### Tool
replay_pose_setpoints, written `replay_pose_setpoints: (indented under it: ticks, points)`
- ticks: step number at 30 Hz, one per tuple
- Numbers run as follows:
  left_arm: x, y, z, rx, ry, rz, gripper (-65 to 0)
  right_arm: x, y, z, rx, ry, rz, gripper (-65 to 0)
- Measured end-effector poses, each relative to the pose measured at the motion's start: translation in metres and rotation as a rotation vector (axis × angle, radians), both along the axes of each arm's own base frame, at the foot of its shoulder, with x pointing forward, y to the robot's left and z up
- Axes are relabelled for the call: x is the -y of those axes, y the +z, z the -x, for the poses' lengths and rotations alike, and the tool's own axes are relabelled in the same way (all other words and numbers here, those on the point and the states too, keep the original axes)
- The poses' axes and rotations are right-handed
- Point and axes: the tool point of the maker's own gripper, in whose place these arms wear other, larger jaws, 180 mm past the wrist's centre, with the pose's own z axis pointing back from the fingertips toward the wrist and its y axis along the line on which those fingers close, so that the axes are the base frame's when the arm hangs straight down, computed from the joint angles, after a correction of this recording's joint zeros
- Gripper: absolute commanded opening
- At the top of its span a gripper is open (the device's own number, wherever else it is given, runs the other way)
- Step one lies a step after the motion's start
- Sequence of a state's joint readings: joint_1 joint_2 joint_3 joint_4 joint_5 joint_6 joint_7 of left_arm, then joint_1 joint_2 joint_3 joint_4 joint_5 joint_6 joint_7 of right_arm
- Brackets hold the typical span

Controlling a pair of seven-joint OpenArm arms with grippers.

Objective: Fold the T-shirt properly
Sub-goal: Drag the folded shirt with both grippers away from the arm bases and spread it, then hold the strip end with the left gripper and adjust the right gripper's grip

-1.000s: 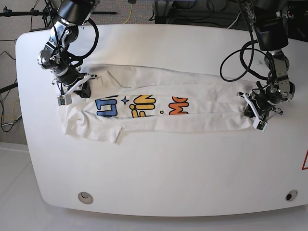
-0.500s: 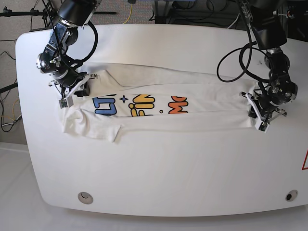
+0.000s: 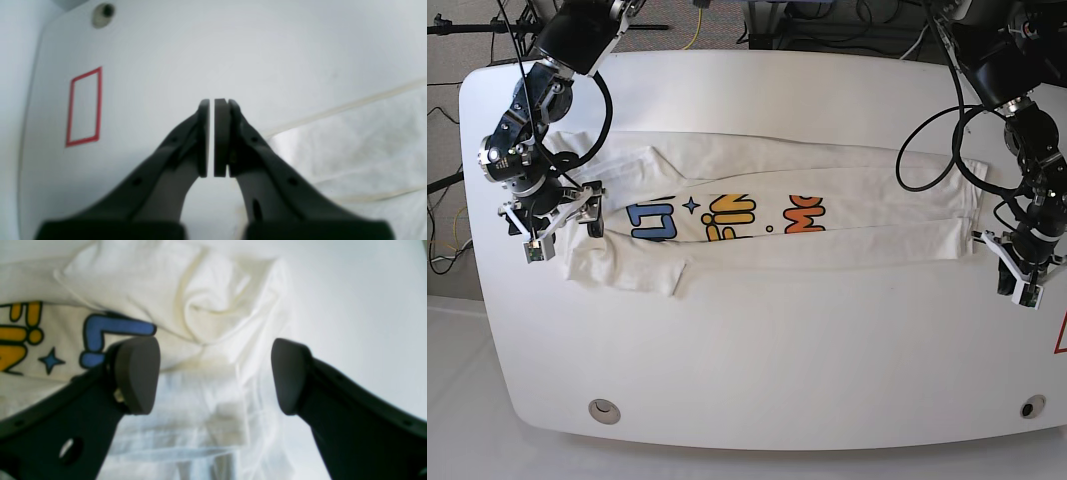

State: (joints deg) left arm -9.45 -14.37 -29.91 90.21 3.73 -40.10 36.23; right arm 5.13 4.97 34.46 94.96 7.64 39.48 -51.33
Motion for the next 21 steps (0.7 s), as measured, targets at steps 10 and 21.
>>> replay_pose_setpoints:
  ticks: [10, 21]
  points:
    - [-0.024, -0.026, 0.043, -0.090, 0.081, -0.014, -48.0, -0.004, -0.006, -0.028, -0.009, -0.002, -0.063, -18.4]
    - [-0.027, -0.055, 0.098, -0.190, 0.106, -0.035, -47.2, -0.012, -0.022, -0.053, 0.017, -0.002, -0.165, -18.4]
